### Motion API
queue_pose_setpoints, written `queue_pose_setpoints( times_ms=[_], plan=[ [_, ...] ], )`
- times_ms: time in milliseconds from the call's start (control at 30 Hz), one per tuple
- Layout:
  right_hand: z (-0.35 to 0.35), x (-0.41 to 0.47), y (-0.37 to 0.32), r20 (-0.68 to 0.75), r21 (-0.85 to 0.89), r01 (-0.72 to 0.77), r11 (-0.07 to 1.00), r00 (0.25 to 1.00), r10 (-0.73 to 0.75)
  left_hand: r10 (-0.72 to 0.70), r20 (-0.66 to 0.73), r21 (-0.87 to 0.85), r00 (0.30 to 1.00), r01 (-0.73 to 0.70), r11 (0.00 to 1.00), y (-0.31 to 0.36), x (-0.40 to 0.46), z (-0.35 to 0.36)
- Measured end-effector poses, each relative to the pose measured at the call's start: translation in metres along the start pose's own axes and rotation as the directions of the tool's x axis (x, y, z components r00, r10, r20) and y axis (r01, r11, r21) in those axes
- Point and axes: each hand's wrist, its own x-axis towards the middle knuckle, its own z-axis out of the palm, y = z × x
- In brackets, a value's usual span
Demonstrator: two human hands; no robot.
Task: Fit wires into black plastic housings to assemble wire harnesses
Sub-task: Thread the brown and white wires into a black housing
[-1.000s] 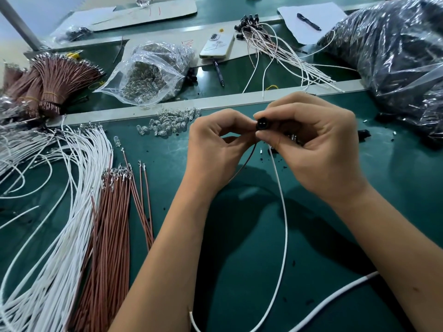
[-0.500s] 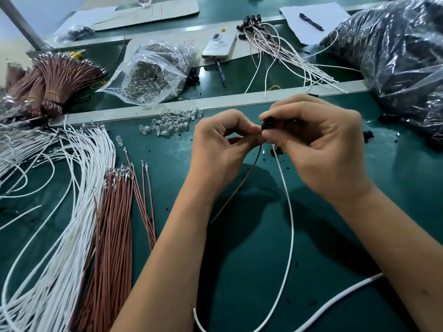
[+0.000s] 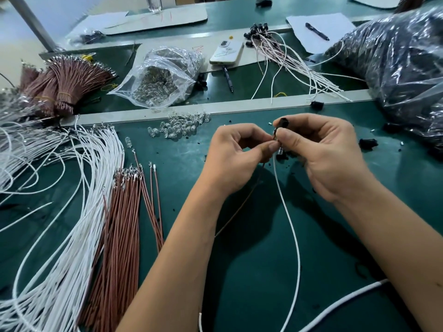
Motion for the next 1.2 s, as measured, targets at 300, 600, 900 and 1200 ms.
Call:
queue_pose_setpoints(
  times_ms=[300, 600, 900, 1200],
  plan=[
    [0.034, 0.042, -0.003, 0.045, -0.552, 0.093, 0.829, 0.996, -0.082, -0.292, -0.392, -0.471, 0.872, 0.083, 0.878, 0.006, 0.006, -0.020],
    [0.124, 0.118, 0.034, 0.163, -0.915, 0.109, 0.387, 0.981, 0.107, -0.363, -0.621, -0.497, 0.695, 0.010, 0.868, -0.005, 0.016, -0.039],
    [0.092, 0.103, 0.021, 0.145, -0.854, 0.089, 0.513, 0.987, 0.070, -0.281, -0.547, -0.414, 0.789, 0.037, 0.910, -0.009, 0.012, -0.036],
    [0.009, 0.018, -0.012, 0.054, -0.337, 0.231, 0.913, 0.973, -0.226, 0.028, -0.129, -0.237, 0.991, -0.058, 0.970, -0.008, 0.006, -0.018]
  ],
)
